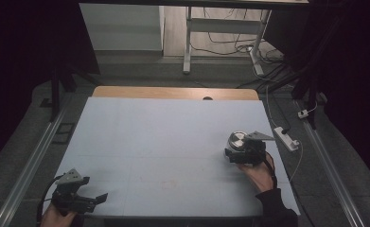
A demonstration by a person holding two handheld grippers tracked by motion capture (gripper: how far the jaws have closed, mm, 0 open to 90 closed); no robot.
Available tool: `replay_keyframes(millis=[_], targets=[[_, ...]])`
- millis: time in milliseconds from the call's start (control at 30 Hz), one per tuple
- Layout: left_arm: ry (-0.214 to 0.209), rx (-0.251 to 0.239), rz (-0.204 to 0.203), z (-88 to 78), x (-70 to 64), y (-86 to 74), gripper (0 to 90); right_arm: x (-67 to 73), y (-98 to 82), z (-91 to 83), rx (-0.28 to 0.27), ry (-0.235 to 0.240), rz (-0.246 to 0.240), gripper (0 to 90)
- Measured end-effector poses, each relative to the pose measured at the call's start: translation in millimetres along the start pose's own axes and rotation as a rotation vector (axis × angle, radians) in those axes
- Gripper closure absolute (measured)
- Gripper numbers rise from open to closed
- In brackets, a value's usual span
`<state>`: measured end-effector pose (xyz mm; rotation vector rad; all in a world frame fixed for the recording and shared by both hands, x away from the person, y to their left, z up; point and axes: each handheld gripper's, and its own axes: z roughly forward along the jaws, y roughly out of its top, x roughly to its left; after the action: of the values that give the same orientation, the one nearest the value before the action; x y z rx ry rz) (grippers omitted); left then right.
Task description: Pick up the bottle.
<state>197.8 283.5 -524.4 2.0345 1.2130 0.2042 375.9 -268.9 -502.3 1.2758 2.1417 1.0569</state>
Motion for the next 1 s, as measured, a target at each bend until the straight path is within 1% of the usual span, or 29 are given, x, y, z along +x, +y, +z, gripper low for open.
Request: replay_keyframes(millis=[100,133,167,200,233,367,533,733,867,933,1000], targets=[[-0.001,0.001,0.001,0.1,0.0,0.1,0.0,-1.3,-0.4,-0.9,-0.006,0.010,-0.001,5.0],[-0.001,0.001,0.001,0.1,0.0,0.1,0.0,-1.3,-0.4,-0.9,-0.006,0.010,-0.001,5.0],[-0.001,0.001,0.001,0.1,-0.1,0.1,0.0,0.2,-0.2,-1.3,-0.007,0.014,-0.014,9.3],[-0.001,0.001,0.001,0.1,-0.1,0.1,0.0,0.2,-0.2,-1.3,-0.007,0.014,-0.014,9.3],[-0.001,0.001,0.001,0.1,-0.1,0.1,0.0,2.0,0.2,-2.1,-0.008,0.017,-0.018,13.1],[-0.001,0.001,0.002,0.1,-0.2,0.0,0.0,4.5,0.1,-3.4,-0.009,-0.005,-0.038,14.1],[-0.001,0.002,0.004,0.2,-0.4,0.1,0.0,5.7,0.1,-3.9,-0.012,-0.016,-0.041,14.5],[-0.003,0.000,0.004,-0.1,-0.3,0.0,0.0,4.7,0.5,-6.0,-0.010,-0.013,-0.034,14.7],[-0.004,0.001,0.006,0.0,-0.4,0.1,0.0,4.7,2.1,-9.5,-0.027,-0.016,-0.030,14.7],[-0.003,0.000,0.004,0.1,-0.3,0.1,0.0,5.0,4.7,-14.0,-0.040,-0.014,-0.030,14.7],[-0.003,0.001,0.003,0.1,-0.3,0.0,0.0,6.1,6.1,-16.5,-0.047,-0.010,-0.038,14.8]])
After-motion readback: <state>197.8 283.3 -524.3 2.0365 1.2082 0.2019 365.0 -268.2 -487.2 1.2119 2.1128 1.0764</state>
